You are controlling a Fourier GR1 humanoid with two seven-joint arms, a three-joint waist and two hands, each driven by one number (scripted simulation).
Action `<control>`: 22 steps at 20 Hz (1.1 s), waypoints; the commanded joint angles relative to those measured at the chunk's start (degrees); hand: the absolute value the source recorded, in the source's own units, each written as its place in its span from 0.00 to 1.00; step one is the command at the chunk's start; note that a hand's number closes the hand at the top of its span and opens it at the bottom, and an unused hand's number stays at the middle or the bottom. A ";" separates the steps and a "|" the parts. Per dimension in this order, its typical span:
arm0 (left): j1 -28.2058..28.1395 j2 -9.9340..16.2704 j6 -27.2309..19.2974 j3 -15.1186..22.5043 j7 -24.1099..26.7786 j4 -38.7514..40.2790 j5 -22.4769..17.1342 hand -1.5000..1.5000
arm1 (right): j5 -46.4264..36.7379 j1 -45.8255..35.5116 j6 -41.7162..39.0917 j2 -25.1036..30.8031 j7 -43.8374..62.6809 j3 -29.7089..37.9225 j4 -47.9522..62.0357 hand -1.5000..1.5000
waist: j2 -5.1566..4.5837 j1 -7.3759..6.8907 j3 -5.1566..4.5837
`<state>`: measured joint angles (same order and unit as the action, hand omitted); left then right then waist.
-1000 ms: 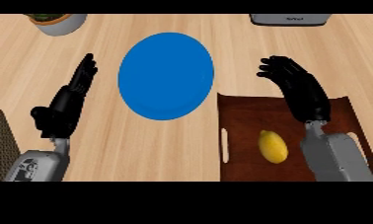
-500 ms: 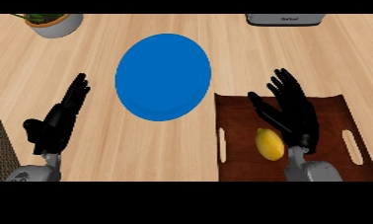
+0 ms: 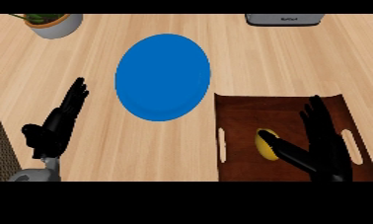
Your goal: Pick the lemon from the tray and place it in the plate
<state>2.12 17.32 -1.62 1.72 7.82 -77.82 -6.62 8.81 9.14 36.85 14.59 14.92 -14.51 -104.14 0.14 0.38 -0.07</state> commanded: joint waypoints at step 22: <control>-0.10 0.03 4.46 -3.95 1.29 1.48 0.77 0.50 | 1.96 -4.81 -31.54 18.02 33.24 -1.97 0.96 0.00 | -0.16 -0.57 0.06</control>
<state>2.89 16.58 1.14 -0.86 7.51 -77.03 -5.59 12.62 5.70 8.06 33.69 46.18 -14.74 -105.71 0.00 -0.08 -0.02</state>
